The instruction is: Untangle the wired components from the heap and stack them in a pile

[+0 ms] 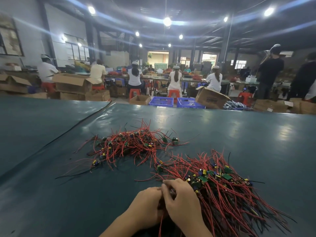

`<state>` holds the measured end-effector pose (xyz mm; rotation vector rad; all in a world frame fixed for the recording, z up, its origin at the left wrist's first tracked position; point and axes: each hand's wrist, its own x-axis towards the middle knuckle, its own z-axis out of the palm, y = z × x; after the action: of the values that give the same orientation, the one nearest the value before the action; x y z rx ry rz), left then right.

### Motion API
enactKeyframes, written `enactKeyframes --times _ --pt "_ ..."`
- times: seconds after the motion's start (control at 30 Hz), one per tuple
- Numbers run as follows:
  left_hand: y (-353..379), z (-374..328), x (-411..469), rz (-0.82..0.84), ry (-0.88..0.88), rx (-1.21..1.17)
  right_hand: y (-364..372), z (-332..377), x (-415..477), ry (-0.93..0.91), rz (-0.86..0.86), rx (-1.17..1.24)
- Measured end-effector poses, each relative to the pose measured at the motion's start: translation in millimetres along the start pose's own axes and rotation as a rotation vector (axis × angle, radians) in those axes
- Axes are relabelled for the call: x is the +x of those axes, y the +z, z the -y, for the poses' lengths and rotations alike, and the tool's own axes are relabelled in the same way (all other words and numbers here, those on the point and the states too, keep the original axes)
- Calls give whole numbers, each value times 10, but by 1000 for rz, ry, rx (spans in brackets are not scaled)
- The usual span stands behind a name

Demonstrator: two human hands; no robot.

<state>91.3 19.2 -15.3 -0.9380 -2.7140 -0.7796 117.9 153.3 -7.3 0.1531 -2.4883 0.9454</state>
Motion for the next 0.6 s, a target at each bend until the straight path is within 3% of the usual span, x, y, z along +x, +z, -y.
enactKeyframes --times 0.3,0.6 --pt "-10 82 -540 -52 -2 133 49 -59 -97 -128 21 -83" --pt "-72 -28 -520 -81 -45 182 -19 61 -194 -173 -9 -136"
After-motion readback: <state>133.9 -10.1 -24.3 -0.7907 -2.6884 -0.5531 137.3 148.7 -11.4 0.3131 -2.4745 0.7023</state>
